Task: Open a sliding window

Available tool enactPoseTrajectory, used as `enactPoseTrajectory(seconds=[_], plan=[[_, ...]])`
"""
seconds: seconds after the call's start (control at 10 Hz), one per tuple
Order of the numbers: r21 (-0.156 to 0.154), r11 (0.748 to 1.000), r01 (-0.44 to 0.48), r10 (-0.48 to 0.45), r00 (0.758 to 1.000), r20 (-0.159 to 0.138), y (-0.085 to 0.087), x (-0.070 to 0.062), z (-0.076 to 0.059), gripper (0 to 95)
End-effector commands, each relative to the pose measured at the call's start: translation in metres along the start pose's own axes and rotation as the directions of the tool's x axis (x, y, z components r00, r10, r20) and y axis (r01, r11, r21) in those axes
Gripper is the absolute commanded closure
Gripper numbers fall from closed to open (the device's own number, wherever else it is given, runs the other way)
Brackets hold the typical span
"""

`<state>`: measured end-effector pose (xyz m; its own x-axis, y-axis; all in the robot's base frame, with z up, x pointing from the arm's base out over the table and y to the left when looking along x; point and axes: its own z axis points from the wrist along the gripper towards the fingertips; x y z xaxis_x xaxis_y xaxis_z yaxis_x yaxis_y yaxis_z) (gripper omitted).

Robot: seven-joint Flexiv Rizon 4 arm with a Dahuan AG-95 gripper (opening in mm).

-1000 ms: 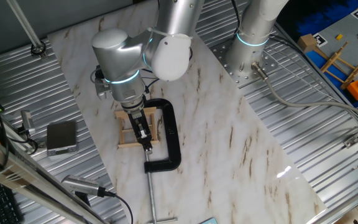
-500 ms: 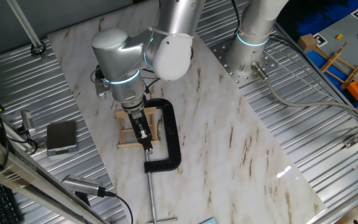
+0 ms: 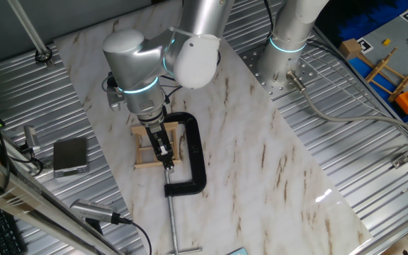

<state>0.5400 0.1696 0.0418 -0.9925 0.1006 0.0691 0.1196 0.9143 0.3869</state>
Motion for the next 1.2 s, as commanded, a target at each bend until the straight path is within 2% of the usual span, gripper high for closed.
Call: enactPoseTrajectory(seconds=[0.1, 0.4, 0.7, 1.0, 1.2], plan=[[0.044, 0.999, 0.012, -0.011, 1.000, -0.023, -0.010, 0.002, -0.011, 38.0], [0.111, 0.993, 0.046, -0.041, 0.998, -0.049, -0.031, 0.010, -0.025, 38.0], [0.119, 0.991, 0.064, -0.058, 0.997, -0.052, -0.052, 0.020, -0.030, 38.0], [0.118, 0.990, 0.072, -0.067, 0.997, -0.049, -0.064, 0.027, -0.026, 38.0], [0.102, 0.992, 0.068, -0.064, 0.997, -0.045, -0.070, 0.029, -0.021, 38.0]])
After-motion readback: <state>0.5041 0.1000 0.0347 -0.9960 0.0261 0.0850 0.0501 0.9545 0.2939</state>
